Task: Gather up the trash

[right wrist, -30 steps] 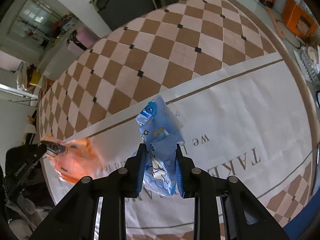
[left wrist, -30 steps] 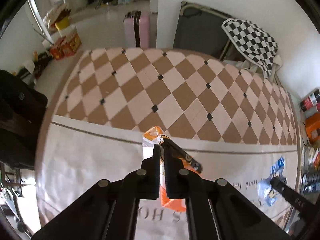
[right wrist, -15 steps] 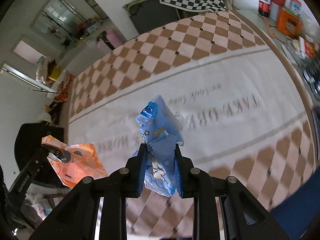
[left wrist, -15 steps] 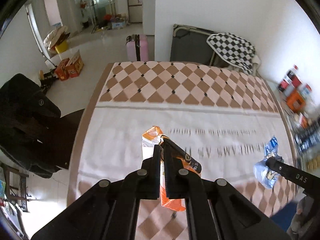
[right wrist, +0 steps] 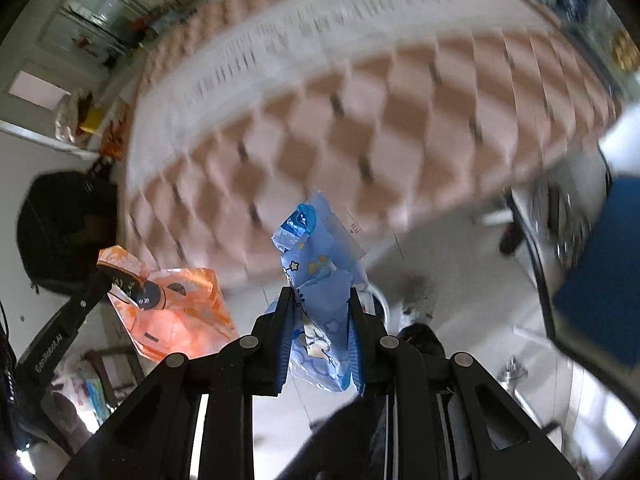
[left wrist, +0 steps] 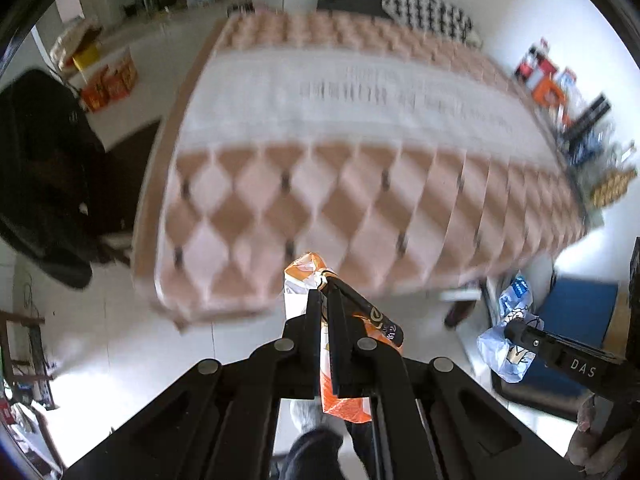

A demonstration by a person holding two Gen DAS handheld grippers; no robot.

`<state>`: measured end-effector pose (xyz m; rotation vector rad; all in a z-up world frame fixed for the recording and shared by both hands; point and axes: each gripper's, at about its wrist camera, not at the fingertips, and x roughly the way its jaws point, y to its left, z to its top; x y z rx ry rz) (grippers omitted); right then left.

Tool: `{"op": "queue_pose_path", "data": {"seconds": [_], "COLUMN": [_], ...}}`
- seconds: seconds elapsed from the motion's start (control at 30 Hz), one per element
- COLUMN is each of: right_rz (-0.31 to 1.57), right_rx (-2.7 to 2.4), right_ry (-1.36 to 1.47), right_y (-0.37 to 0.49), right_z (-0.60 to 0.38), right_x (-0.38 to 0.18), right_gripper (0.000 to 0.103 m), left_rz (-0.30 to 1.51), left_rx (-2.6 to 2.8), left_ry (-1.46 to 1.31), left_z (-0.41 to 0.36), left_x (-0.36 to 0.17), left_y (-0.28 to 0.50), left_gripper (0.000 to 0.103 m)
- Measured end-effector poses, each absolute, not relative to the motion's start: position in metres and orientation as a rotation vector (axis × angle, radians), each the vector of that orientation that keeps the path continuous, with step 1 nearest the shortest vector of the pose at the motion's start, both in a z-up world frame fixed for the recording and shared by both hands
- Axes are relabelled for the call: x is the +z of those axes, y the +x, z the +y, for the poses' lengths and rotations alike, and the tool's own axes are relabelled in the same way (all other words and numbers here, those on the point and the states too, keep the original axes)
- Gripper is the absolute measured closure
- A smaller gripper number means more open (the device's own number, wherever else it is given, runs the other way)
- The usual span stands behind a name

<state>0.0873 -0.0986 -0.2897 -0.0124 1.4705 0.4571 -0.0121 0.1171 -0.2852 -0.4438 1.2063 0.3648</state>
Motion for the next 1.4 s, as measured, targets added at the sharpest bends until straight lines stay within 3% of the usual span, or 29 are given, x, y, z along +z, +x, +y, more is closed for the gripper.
{"op": "queue_pose_path", "data": {"seconds": [0.2, 0.53, 0.7, 0.77, 0.87, 0.93, 0.97, 1.0, 1.2, 1.4], "right_rz": [1.616, 1.737, 1.799, 1.816, 1.808, 1.805, 1.798, 1.792, 1.702, 1.606], "right_rx": [0.453, 0.459, 0.487, 0.511, 0.539, 0.564, 0.569, 0.582, 0.581, 0.536], "right_ry": [-0.055, -0.071, -0.061, -0.075, -0.090, -0.100, -0.106, -0.113, -0.229, -0.336], "right_y": [0.041, 0.031, 0.030, 0.024, 0.021, 0.018, 0.018, 0.017, 0.015, 0.011], "right_z": [-0.114, -0.110, -0.098, -0.093, -0.086, -0.082, -0.080, -0.078, -0.078, -0.093], "right_x": [-0.398, -0.643, -0.724, -0.745, -0.753, -0.750, -0.747, -0.742, -0.690, -0.601], "right_gripper": [0.078, 0.078, 0.076, 0.071, 0.046, 0.022, 0.015, 0.006, 0.002, 0.001], "left_rz": [1.336, 1.531, 1.572, 1.569, 1.568, 1.563, 1.557, 1.548, 1.523, 1.489], "left_rx": [0.346, 0.365, 0.356, 0.368, 0.374, 0.385, 0.397, 0.404, 0.471, 0.530], "left_ry": [-0.530, -0.694, -0.764, -0.792, -0.802, -0.801, -0.797, -0.794, -0.698, -0.579], "left_z": [0.102, 0.103, 0.102, 0.104, 0.107, 0.107, 0.107, 0.109, 0.112, 0.092], "left_x": [-0.384, -0.634, -0.703, -0.713, -0.714, -0.709, -0.705, -0.701, -0.655, -0.573], "left_y": [-0.046, -0.049, -0.053, -0.057, -0.067, -0.074, -0.077, -0.081, -0.098, -0.112], "left_gripper": [0.102, 0.101, 0.098, 0.097, 0.096, 0.069, 0.023, 0.001, 0.001, 0.001]}}
